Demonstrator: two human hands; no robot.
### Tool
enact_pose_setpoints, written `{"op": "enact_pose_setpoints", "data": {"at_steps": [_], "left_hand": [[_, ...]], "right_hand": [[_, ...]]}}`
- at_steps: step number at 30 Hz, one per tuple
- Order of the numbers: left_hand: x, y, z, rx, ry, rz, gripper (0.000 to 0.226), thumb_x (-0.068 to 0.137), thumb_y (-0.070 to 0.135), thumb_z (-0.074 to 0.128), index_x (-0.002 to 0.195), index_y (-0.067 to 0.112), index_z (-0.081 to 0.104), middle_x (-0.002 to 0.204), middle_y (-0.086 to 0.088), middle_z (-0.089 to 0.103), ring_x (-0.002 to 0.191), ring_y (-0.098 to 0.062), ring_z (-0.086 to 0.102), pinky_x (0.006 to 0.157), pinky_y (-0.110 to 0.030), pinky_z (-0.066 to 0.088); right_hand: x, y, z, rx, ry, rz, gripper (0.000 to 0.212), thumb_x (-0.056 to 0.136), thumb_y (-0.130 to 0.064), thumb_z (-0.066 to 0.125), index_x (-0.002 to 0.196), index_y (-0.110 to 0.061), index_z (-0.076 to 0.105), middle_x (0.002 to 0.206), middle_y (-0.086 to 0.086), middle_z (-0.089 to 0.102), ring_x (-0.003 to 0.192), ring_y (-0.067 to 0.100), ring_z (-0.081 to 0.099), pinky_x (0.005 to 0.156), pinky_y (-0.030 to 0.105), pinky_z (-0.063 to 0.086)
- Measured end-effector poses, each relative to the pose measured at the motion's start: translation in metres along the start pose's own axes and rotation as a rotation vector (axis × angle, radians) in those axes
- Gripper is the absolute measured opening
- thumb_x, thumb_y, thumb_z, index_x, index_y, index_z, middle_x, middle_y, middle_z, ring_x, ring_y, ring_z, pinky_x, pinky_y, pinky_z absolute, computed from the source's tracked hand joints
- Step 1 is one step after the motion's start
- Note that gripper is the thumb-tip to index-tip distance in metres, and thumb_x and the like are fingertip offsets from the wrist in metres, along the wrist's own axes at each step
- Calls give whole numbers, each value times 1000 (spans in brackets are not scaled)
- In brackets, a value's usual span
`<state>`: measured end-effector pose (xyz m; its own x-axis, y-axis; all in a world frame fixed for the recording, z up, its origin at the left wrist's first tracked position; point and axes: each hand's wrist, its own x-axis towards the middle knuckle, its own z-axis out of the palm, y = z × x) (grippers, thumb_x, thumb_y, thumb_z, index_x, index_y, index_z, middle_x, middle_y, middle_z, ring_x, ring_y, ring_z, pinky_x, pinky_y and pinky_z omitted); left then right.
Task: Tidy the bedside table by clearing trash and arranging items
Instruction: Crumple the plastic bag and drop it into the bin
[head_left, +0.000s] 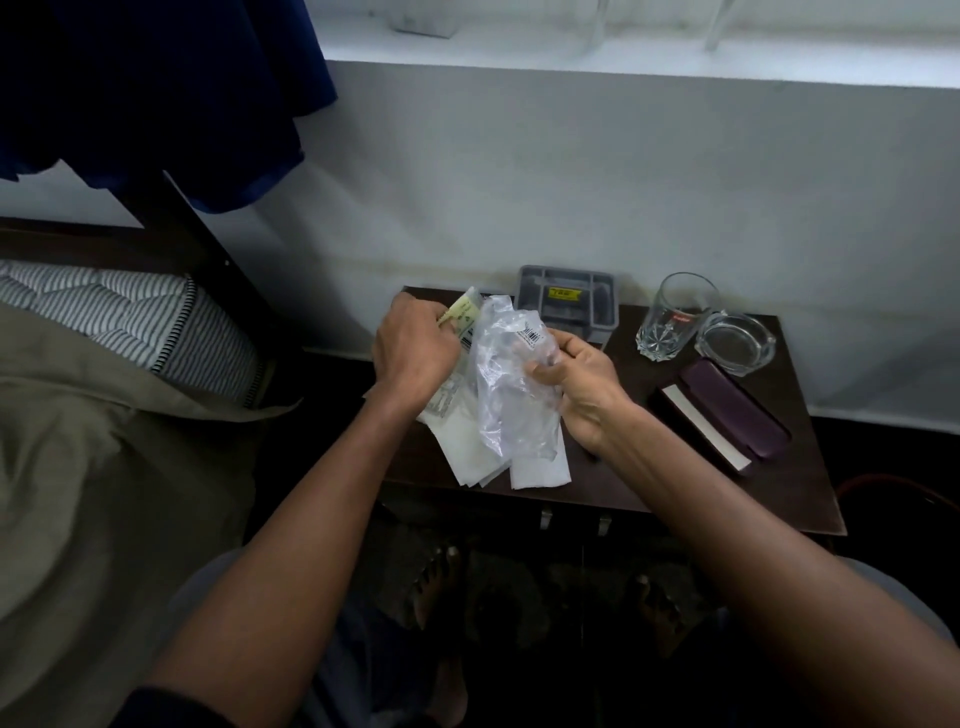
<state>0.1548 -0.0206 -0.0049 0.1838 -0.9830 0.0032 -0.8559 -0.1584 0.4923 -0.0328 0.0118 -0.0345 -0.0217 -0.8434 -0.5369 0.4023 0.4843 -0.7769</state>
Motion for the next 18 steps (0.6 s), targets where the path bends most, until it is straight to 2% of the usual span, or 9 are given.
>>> {"op": "enact_pose_setpoints", "data": {"at_steps": [2,4,6,9,11,12,14,16,18], "left_hand": [[2,5,-5,-9,36,-6,23,105,31,58,94,20,75,104,-2,65,89,-27,61,72,-35,40],[2,10,-13,-28,58,-16,24,107,32,54,99,18,73,94,-1,67,86,-28,60,72,-35,40],[3,14,-16,-134,21,-20,27,107,33,51,101,16,71,92,-2,71,85,-29,61,73,-35,43],[-3,23,-12,-435,-116,-71,31,104,34,52,87,13,67,81,-5,72,78,-28,66,69,-39,49],[-8,28,-6,-661,-203,-171,31,100,32,52,91,10,73,89,-12,78,80,-32,72,73,-46,60],[-11,30,-4,-749,-243,-217,29,101,27,53,96,10,76,92,-13,79,80,-31,73,73,-46,62],[-16,35,-2,-851,-328,-285,27,104,17,52,106,6,77,94,-10,79,79,-26,74,69,-39,63],[-21,37,1,-915,-397,-312,29,105,13,49,110,8,77,96,-6,80,79,-21,76,70,-37,65],[-25,41,3,-955,-414,-321,30,108,14,45,112,12,76,104,-6,80,87,-23,77,79,-41,65]], "right_hand": [[1,0,-1,40,-18,-10,42,86,15,74,118,-10,71,121,14,78,117,34,74,93,50,64],[-1,-3,-1,106,-60,-34,47,85,15,74,126,-9,68,124,14,78,116,32,74,99,54,61],[-1,-7,1,182,-122,-75,51,87,14,73,133,-6,63,128,15,76,113,29,75,97,52,62],[-4,-12,3,257,-176,-140,55,85,12,75,135,-2,59,131,20,73,113,30,74,96,50,62],[-6,-15,3,285,-182,-181,53,83,6,78,132,-1,60,126,18,74,108,29,75,95,50,63],[-6,-19,4,306,-188,-184,51,81,1,80,128,-3,62,122,16,75,103,27,76,90,48,65],[-2,-26,2,380,-206,-130,60,75,-14,90,128,-5,63,120,13,73,95,25,77,79,45,66],[2,-30,-1,415,-228,-48,78,70,-15,95,139,-4,59,125,16,72,104,33,74,90,53,63],[1,-27,-5,126,-23,-196,56,81,-3,85,133,-8,63,119,13,76,104,36,74,94,57,62]]}}
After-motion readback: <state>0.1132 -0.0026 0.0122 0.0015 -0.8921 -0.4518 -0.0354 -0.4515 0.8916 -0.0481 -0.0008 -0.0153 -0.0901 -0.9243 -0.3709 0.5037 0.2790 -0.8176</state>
